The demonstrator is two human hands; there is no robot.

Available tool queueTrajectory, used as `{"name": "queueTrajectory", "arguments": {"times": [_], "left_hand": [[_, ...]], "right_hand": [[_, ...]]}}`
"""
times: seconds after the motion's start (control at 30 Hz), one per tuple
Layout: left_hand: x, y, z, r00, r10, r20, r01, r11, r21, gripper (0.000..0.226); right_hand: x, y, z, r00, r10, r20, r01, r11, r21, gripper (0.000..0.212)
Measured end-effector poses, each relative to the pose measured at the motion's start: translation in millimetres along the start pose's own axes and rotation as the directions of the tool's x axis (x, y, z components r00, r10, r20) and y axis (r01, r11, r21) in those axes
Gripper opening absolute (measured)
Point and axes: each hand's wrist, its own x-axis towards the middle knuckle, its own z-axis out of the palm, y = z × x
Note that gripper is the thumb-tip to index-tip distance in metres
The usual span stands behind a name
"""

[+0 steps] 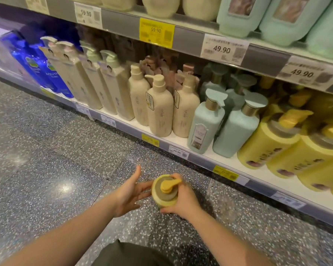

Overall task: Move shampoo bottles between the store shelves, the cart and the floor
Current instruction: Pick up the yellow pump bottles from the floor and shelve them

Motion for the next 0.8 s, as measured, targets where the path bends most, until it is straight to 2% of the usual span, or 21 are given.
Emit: {"name": "queueTrajectory", "arguments": {"times": [0.1,0.17,0.27,0.43,0.47,0.57,0.6,0.7,0.8], "left_hand": [[1.5,4.0,0.9,0.999,-0.015,-0.031,0.017,0.998,0.054,0.095],[0.4,12.6,2.2,0.992,0.005,-0.129,0.008,0.995,0.101,0.092],[-6.6,35.3,7.5,0.948,0.184,-0.26,-0.126,0.966,0.227,0.084],[-29.2,84.5,46.4,0.881,0.43,-0.199,-0.313,0.843,0.436,0.067],[-35.1,92.9,57.5,0.86,0.476,-0.186,-0.348,0.812,0.47,0.063],[-50.0,116.4,98.7,0.808,0.586,-0.07,-0.46,0.7,0.546,0.028],[-52.0,123.9,112.9,0.791,0.611,-0.026,-0.487,0.655,0.578,0.026],[-49.0,141.8,151.7,0.744,0.661,0.095,-0.525,0.491,0.696,0.042],[-38.9,155.8,190.6,0.669,0.713,0.21,-0.518,0.245,0.82,0.067]], "right_hand": [[-0.7,0.6,-16.9,0.991,-0.021,0.133,0.041,0.988,-0.149,0.11],[-3.8,0.5,-32.7,0.984,-0.01,0.176,0.057,0.962,-0.266,0.119],[-14.5,2.1,-60.9,0.997,0.009,0.081,0.013,0.962,-0.273,0.119],[-39.9,4.0,-120.8,1.0,0.008,0.003,-0.006,0.953,-0.302,0.107],[-46.7,3.1,-133.9,1.0,0.001,-0.011,-0.004,0.958,-0.288,0.105],[-71.9,2.4,-174.4,0.996,-0.039,-0.077,0.019,0.971,-0.239,0.101],[-80.6,4.5,-188.2,0.993,-0.051,-0.106,0.024,0.97,-0.242,0.101],[-105.5,14.5,-224.0,0.978,-0.074,-0.196,0.028,0.974,-0.226,0.097],[-128.7,31.3,-257.6,0.952,-0.052,-0.302,-0.023,0.971,-0.237,0.085]]}}
